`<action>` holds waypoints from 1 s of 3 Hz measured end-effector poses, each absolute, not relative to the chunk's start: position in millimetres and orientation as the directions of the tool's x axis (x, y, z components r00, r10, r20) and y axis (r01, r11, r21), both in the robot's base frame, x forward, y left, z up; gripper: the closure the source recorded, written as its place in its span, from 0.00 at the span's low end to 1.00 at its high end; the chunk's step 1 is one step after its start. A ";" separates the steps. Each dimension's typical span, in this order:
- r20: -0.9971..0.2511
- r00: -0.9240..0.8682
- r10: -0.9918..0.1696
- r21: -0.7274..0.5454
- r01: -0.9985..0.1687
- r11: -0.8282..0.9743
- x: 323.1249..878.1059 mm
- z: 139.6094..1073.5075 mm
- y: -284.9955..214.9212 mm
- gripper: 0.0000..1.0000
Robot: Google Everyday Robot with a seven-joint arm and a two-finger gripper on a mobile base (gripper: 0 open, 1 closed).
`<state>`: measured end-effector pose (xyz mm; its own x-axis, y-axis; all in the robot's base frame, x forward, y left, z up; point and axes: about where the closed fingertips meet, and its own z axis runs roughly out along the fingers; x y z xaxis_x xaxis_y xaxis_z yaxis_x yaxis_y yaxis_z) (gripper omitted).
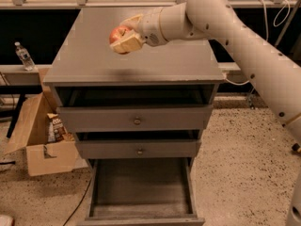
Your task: Pick apple from bottom drawer and place on counter
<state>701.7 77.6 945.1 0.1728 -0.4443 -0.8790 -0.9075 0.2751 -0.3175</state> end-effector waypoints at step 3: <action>-0.894 -0.092 -0.438 -0.174 -0.829 0.531 810.7 931.1 64.5 1.00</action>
Offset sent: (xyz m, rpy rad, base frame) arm 0.1290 -0.0214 -0.0101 0.0065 0.1905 -0.4038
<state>810.7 64.5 931.1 -0.0924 -0.4376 -0.8944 -0.8290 0.5314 -0.1744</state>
